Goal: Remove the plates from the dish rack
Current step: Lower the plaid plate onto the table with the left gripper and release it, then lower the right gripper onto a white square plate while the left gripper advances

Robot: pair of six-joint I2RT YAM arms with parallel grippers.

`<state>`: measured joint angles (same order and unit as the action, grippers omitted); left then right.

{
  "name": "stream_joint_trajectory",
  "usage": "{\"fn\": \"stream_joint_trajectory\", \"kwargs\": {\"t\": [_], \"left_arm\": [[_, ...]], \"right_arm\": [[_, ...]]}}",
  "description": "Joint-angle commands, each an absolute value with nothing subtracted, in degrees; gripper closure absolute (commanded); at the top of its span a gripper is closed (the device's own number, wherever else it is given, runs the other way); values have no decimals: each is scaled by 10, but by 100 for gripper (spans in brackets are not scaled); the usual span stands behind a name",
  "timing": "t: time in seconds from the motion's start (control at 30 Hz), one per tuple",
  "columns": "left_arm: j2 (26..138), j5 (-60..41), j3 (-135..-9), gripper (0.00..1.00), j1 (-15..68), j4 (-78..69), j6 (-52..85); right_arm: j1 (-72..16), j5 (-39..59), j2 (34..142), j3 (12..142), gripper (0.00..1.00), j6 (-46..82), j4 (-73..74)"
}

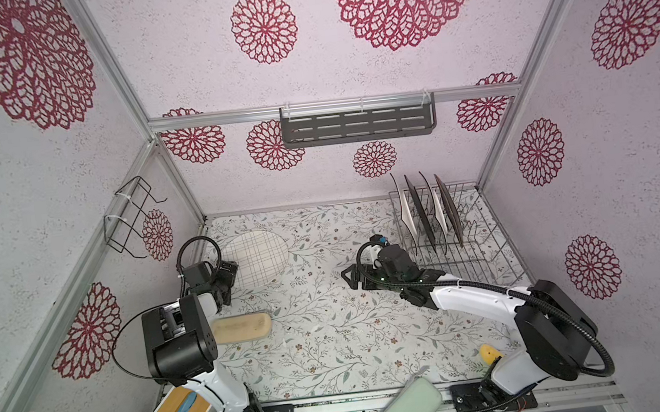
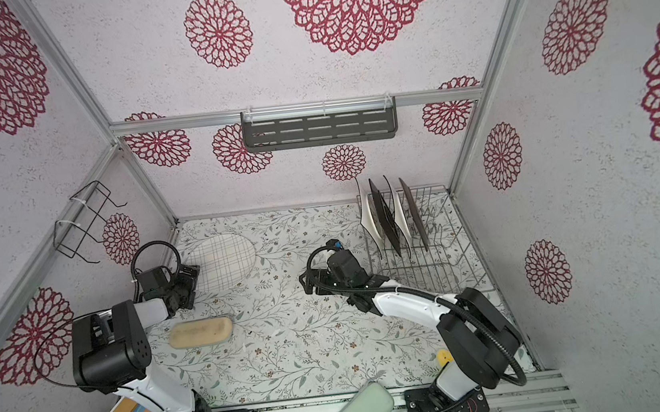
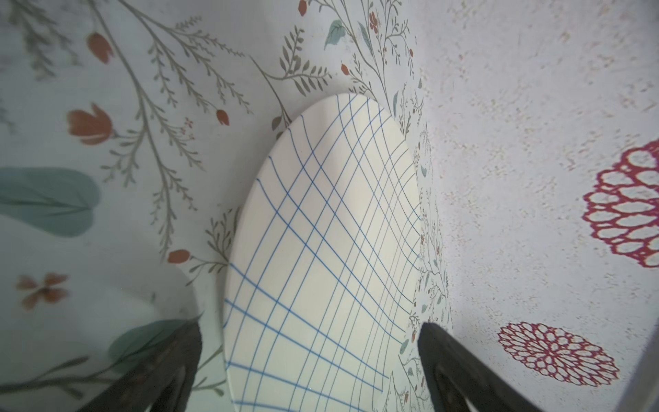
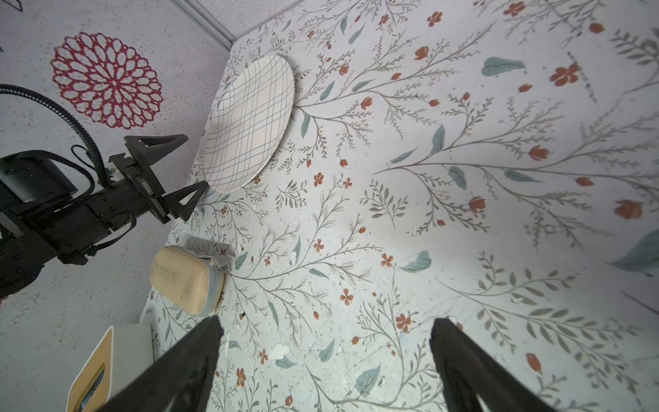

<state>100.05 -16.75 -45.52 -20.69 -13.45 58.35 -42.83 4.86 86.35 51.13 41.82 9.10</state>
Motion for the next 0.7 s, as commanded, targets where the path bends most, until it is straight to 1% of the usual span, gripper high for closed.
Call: {"fn": "stream_joint_trajectory", "kwargs": {"t": [0.0, 0.3, 0.67], "left_arm": [[965, -131, -462, 3, -209, -89, 554], [861, -107, -436, 3, -196, -36, 536], [673, -46, -420, 3, -94, 64, 502]], "right_arm": [[-411, 28, 822, 510, 5, 395, 82], [-391, -16, 747, 501, 3, 341, 24], [-380, -80, 686, 546, 3, 282, -46]]}}
